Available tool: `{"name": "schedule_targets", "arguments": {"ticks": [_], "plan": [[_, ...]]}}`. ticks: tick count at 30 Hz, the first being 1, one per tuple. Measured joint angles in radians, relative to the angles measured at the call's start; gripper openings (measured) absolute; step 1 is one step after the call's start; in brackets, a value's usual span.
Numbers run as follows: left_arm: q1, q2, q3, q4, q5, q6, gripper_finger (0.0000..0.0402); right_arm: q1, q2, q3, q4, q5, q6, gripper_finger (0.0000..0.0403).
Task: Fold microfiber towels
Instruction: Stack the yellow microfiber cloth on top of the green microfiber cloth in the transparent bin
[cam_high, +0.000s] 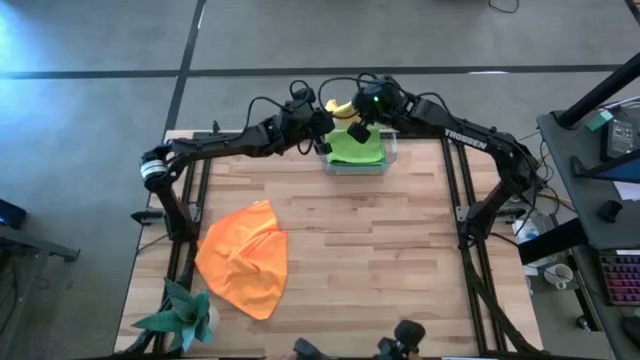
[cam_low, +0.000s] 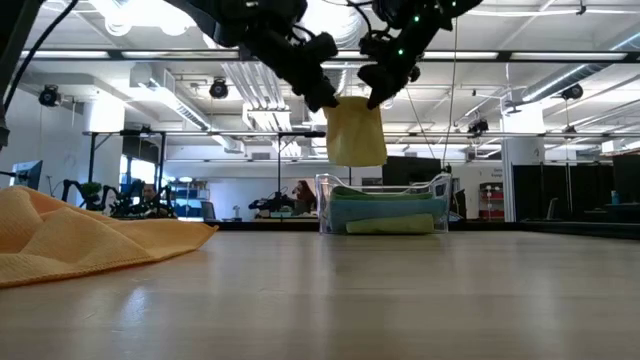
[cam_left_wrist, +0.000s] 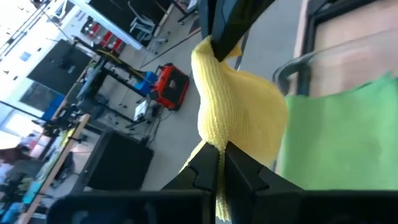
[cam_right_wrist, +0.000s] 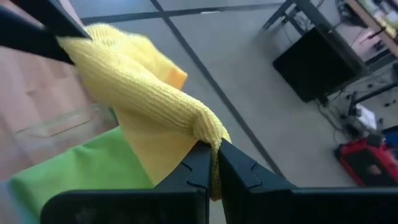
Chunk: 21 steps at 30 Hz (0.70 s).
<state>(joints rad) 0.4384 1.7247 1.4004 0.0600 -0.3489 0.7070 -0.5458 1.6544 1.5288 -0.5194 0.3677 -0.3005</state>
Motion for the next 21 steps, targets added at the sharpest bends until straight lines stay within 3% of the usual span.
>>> {"name": "schedule_targets", "arguments": {"ticks": [13,21], "plan": [[0.088,0.153,0.009,0.176,0.0,0.016,0.0001,-0.129,0.128,0.0,0.199,-0.024,-0.192,0.0012],[0.097,0.205,0.021,0.135,0.006,0.01,0.0001,-0.174,0.186,-0.001,0.087,-0.1,-0.206,0.0012]]}}
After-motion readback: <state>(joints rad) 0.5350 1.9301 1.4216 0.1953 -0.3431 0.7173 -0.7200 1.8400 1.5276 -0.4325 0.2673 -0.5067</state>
